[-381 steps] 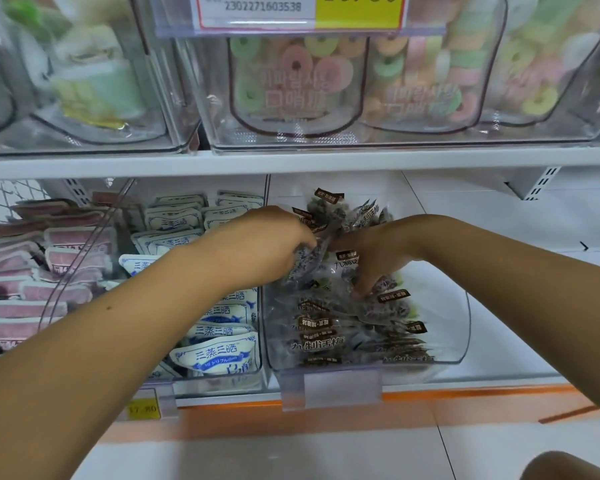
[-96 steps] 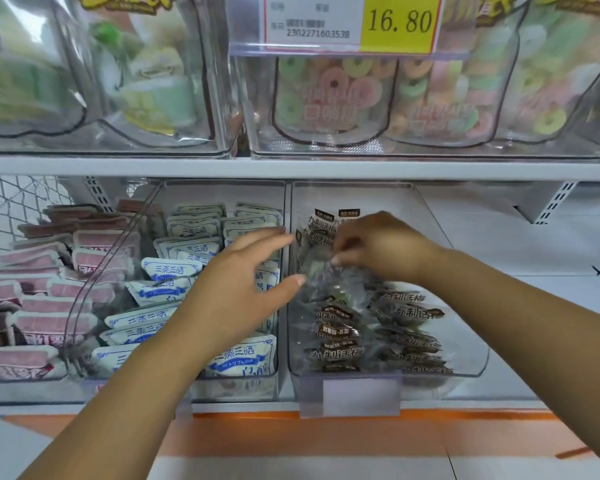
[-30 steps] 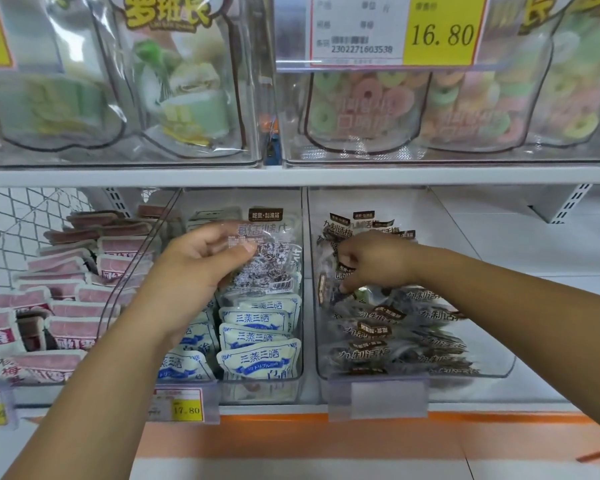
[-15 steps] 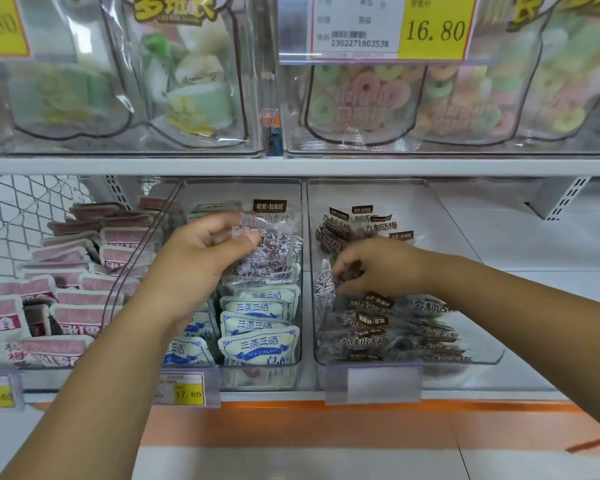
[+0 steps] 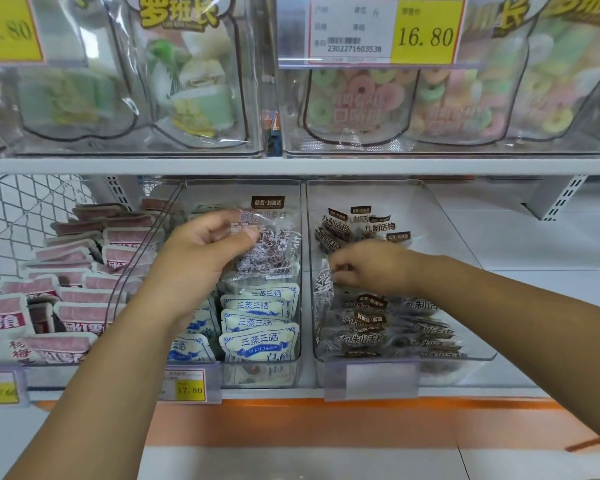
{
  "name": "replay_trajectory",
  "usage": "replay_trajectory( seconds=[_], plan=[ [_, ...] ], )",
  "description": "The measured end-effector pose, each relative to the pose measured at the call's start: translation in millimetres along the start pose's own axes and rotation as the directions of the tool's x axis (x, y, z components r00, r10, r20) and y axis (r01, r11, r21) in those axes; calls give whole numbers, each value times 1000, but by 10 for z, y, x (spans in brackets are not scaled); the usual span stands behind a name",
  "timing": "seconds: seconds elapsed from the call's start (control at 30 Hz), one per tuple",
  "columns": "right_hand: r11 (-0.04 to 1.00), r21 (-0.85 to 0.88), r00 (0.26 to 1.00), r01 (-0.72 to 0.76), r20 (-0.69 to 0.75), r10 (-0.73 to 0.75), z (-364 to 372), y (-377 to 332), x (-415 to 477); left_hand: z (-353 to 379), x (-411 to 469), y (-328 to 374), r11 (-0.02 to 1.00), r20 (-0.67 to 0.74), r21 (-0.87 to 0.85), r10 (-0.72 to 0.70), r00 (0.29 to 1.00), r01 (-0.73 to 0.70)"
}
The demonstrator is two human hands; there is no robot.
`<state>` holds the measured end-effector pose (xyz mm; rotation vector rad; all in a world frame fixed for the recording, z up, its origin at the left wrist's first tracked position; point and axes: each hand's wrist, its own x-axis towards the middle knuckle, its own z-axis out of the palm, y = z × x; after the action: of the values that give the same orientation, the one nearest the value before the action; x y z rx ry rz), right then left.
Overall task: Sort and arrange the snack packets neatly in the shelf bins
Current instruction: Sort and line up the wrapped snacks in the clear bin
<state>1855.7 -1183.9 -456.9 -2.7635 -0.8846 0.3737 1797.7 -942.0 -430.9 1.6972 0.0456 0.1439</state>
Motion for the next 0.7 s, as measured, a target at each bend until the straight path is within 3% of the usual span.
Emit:
replay_trajectory(
  seconds=[0.1, 0.27, 0.37, 0.43, 0.6, 0.7],
  plan=[
    [975, 219, 992, -28, -114, 54, 7, 29, -43, -20, 16, 2, 1000, 2, -18, 10, 1000, -10],
    [922, 356, 983, -150, 153, 101, 26, 183, -51, -27, 27, -17, 1000, 7, -29, -4, 1000, 4],
    [857, 511, 995, -69, -29, 97, -78, 151, -108, -28, 21, -10, 999, 18, -43, 0, 1000, 1],
    [863, 504, 989, 34, -142, 44, -149, 84, -151, -26, 26, -8, 999, 25, -35, 9, 1000, -8],
    [932, 350, 995, 96, -17, -96, -88, -159, -194, -7, 33, -1, 1000, 20, -26, 3, 1000, -3],
    [924, 366, 993, 110, -89, -83, -17, -152, -203, -2, 24, 17, 1000, 27, -21, 20, 999, -20]
  ],
)
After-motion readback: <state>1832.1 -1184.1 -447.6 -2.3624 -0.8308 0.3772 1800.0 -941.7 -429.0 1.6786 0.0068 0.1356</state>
